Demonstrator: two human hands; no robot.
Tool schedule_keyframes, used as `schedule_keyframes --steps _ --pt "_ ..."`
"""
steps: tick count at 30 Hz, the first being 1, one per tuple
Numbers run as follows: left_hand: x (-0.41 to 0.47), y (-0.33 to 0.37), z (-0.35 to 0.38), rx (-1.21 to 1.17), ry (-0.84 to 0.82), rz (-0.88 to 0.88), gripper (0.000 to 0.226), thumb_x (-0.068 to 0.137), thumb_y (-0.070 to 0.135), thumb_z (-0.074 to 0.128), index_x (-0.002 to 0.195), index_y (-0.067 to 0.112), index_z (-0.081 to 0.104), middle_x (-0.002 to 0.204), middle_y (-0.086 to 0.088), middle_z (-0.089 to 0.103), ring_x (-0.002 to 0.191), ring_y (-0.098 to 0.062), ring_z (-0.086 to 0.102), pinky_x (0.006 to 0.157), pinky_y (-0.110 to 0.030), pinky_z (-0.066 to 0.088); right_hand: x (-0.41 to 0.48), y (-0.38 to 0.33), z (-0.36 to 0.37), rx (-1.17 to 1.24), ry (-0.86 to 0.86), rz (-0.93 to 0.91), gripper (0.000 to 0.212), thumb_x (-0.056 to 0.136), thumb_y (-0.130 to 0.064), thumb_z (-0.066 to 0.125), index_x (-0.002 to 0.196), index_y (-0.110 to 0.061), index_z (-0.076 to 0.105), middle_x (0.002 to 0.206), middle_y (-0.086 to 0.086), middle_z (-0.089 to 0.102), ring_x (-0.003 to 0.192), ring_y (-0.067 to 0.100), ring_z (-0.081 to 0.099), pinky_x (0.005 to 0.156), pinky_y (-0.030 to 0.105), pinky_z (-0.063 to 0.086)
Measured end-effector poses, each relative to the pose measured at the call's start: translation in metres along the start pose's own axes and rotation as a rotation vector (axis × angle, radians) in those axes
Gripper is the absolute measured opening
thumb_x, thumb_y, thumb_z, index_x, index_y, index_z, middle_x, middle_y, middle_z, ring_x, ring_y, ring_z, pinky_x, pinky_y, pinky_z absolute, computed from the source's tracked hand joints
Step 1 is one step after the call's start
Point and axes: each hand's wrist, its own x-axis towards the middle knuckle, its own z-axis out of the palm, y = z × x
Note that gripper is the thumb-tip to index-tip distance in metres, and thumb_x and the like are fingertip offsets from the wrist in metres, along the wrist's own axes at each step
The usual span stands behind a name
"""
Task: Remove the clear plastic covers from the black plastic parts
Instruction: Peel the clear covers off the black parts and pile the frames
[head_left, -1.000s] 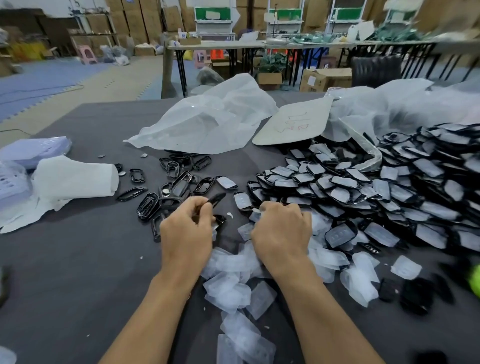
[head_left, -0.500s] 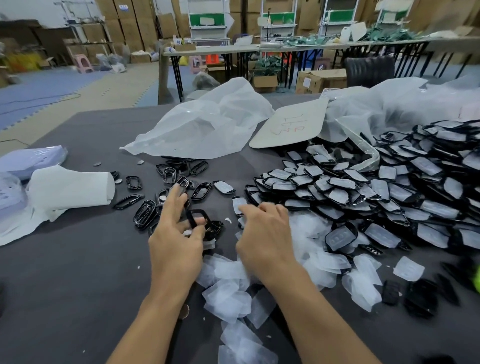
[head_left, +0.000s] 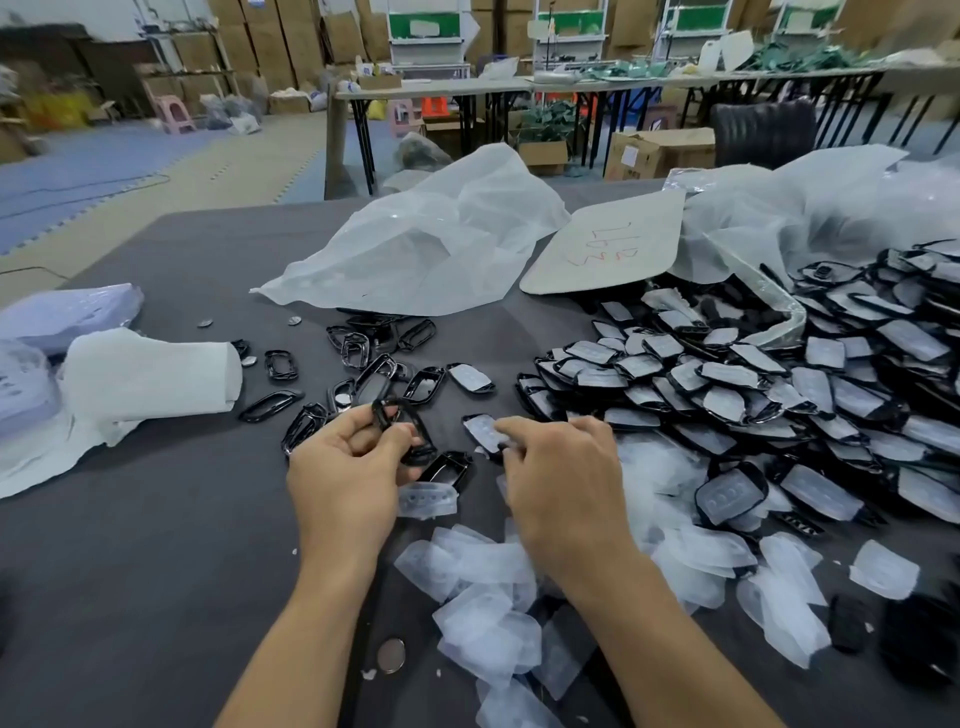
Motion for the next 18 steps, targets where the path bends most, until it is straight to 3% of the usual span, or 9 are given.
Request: schedule_keyframes --steps 2,4,6,9,13,18 --pt "-0.001 0.001 0.0 0.016 -0.001 0.021 0.039 0.088 0.008 0.078 0.081 0.047 0.078 0.078 0.006 0.08 0.064 -0.014 0.076 0.058 -0.029 0.063 -0.001 0.003 -0.005 0.043 -0.093 0.021 0.025 0.095 -0.039 0.065 0.118 -0.035 0.074 0.1 -0.01 0.078 0.105 0.009 0.057 0.112 0.025 0.019" --pt "-0.003 0.003 0.001 0.046 -0.011 0.033 0.045 0.087 0.01 0.078 0.079 0.054 0.076 0.075 0.009 0.079 0.061 -0.012 0.075 0.056 -0.028 0.062 -0.003 0.007 -0.01 0.142 -0.139 0.034 0.027 0.09 -0.044 0.071 0.113 -0.033 0.077 0.101 -0.013 0.078 0.1 0.0 0.047 0.114 0.028 0.027" --pt "-0.006 0.005 0.004 0.069 -0.009 0.032 0.048 0.087 0.012 0.079 0.075 0.058 0.074 0.072 0.011 0.078 0.06 -0.013 0.074 0.056 -0.031 0.061 -0.002 0.006 -0.015 0.22 -0.104 0.027 0.023 0.088 -0.041 0.074 0.107 -0.029 0.079 0.102 -0.011 0.076 0.105 0.003 0.053 0.111 0.036 0.039" --pt "-0.008 0.006 0.01 0.073 0.0 0.025 0.027 0.087 0.018 0.077 0.081 0.045 0.078 0.071 0.007 0.078 0.052 -0.016 0.07 0.055 -0.037 0.062 0.008 0.005 -0.027 0.267 -0.048 0.059 0.019 0.09 -0.028 0.072 0.107 -0.026 0.079 0.11 -0.008 0.075 0.113 0.015 0.061 0.11 0.041 0.043" --pt "-0.004 0.009 0.02 0.045 0.003 0.02 0.017 0.092 0.021 0.073 0.086 0.036 0.078 0.069 0.002 0.077 0.04 -0.016 0.061 0.04 -0.027 0.048 0.047 0.025 -0.048 0.147 -0.106 0.18 0.026 0.092 -0.022 0.065 0.113 -0.028 0.078 0.112 -0.002 0.077 0.097 0.02 0.066 0.103 0.04 0.051" --pt "0.019 0.021 0.047 -0.108 0.025 -0.061 0.019 0.093 0.015 0.074 0.08 0.028 0.078 0.068 -0.004 0.075 0.037 -0.013 0.054 0.037 -0.022 0.044 0.144 0.079 -0.058 -0.115 -0.21 0.287 0.03 0.091 -0.01 0.055 0.111 -0.017 0.077 0.121 0.007 0.074 0.116 0.031 0.064 0.101 0.039 0.052"
